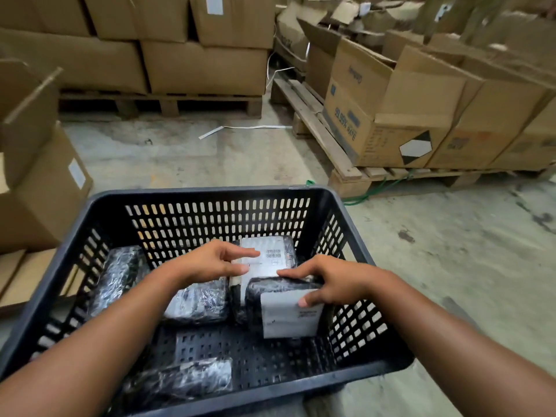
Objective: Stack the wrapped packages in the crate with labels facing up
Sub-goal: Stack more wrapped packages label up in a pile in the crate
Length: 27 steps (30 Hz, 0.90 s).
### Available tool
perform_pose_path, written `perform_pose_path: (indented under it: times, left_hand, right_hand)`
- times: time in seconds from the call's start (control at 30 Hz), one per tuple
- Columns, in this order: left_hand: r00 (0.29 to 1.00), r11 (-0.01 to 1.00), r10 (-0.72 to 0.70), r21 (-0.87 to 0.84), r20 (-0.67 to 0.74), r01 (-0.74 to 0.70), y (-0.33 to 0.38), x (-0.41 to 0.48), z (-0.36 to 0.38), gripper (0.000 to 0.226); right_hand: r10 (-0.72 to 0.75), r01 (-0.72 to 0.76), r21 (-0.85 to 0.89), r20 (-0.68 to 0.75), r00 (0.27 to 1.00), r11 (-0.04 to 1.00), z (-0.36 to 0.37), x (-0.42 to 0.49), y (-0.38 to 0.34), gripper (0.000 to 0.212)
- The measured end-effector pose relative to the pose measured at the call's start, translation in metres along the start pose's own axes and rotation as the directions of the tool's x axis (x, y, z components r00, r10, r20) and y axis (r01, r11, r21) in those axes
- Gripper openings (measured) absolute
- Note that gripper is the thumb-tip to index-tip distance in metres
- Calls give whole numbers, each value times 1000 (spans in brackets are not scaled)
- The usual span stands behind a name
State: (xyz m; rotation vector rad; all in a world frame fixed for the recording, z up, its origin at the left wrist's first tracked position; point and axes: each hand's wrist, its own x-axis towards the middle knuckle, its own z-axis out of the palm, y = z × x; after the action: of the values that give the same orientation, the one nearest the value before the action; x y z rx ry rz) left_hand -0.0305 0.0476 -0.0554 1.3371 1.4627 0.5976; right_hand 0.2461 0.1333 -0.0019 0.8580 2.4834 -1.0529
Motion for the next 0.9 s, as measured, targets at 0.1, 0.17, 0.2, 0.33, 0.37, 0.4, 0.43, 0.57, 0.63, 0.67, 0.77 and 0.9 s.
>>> perform_pose_path:
  times: [0.1, 0.17, 0.2, 0.33, 0.37, 0.4, 0.43, 0.57, 0.63, 0.67, 0.77, 0.9]
  left_hand:
    - [996, 987, 87, -140, 16, -84, 26, -21, -14, 45]
    - [976, 960, 218, -183, 5, -214, 41, -32, -18, 57]
    - [962, 950, 273, -156, -5, -270, 48, -37, -16, 66]
    - [903, 898, 423, 172, -78, -406, 63, -46, -1, 96]
    - [891, 886, 440, 217, -115, -410, 65, -46, 2, 100]
    - [884, 886, 439, 241, -160, -396, 65, -45, 3, 102]
    - [880, 891, 430, 252, -204, -377, 65, -43, 3, 102]
    - [897, 934, 345, 11, -276, -356, 51, -36, -2, 97]
    - [901, 915, 269, -203, -340, -350, 41, -37, -8, 91]
    - [899, 894, 226, -286, -374, -344, 36, -37, -11, 88]
    - [915, 837, 104, -463, -389, -292, 25, -33, -16, 85]
    - [933, 807, 18, -546, -359, -225, 16, -25, -19, 103]
  right_hand:
    - [-41, 49, 90, -83, 996, 995, -32, -10, -10, 69]
    - [-57, 78, 168, -127, 990, 983, -52, -16, -14, 65]
    - [-63, 94, 226, -139, 988, 970, -61, -18, -16, 64]
    - [-97, 160, 434, -164, 982, 886, -85, -22, -19, 63]
    - [-98, 165, 471, -164, 982, 867, -86, -22, -20, 63]
    - [-90, 161, 500, -164, 982, 851, -87, -22, -20, 63]
    - [-74, 155, 519, -174, 982, 841, -88, -20, -21, 61]
    - [-3, 184, 455, -371, 929, 871, -79, -10, -33, 54]
    - [-4, 237, 433, -474, 881, 870, -72, -5, -35, 71]
    - [-10, 260, 435, -499, 867, 862, -68, -4, -35, 82]
    - [-54, 245, 427, -412, 910, 870, -53, -1, -30, 118]
    - [-108, 202, 290, -309, 945, 935, -31, 13, -29, 155]
